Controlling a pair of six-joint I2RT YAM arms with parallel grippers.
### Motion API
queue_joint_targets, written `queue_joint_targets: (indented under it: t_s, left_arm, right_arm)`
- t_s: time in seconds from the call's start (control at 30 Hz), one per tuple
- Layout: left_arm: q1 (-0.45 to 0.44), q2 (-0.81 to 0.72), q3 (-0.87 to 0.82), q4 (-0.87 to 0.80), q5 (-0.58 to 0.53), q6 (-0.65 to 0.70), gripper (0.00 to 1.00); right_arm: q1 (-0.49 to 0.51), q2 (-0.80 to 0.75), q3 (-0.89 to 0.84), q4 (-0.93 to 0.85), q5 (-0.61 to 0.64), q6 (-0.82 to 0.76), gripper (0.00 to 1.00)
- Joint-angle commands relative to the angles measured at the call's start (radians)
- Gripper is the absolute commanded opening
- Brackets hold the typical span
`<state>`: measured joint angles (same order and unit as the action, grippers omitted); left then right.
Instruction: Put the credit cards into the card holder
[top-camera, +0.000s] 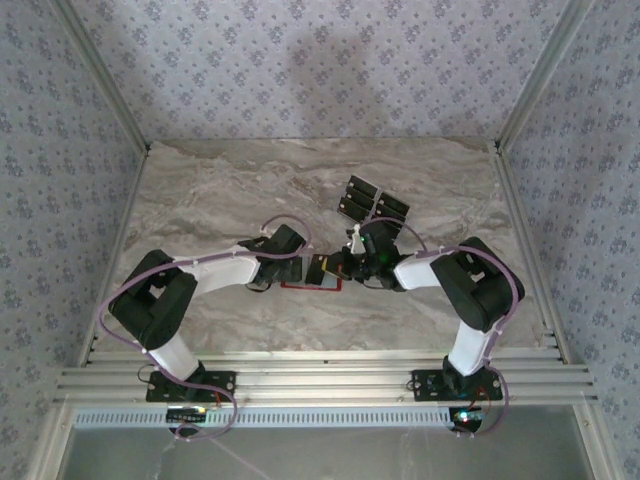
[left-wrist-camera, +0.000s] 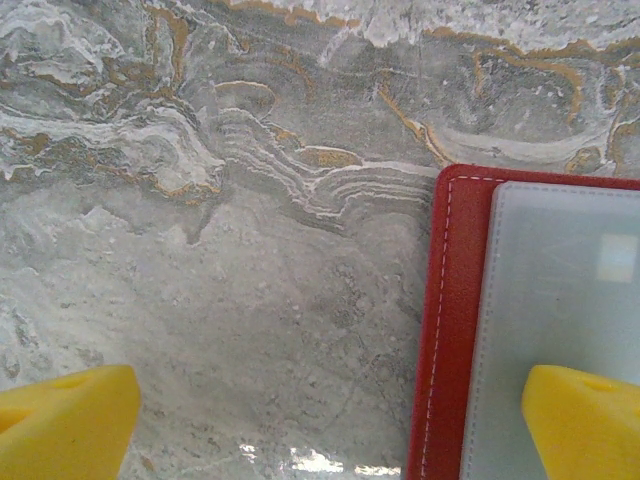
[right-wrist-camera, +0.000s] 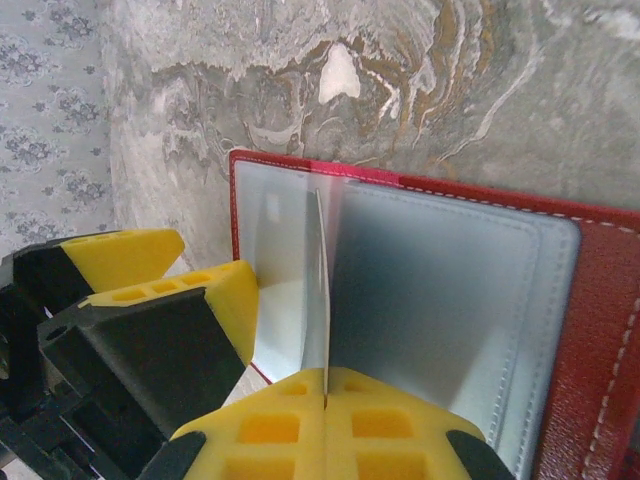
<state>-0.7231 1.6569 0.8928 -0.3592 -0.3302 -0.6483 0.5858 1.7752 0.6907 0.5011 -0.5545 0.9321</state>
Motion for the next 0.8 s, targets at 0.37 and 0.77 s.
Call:
queue_joint_targets:
  t_s: [0.37, 0.77]
  left_arm:
    - [-0.006, 0.010, -0.033, -0.063, -0.019, -0.002, 0.99]
    - [-0.007, 0.006, -0.041, -0.061, -0.020, -0.003, 0.99]
  right_arm:
    - [0.011, 0.050, 0.003, 0.026, -0.025, 0.017, 0.00]
    - [0.004, 0.091, 0.020, 0.030, -0.050, 0.020, 0.00]
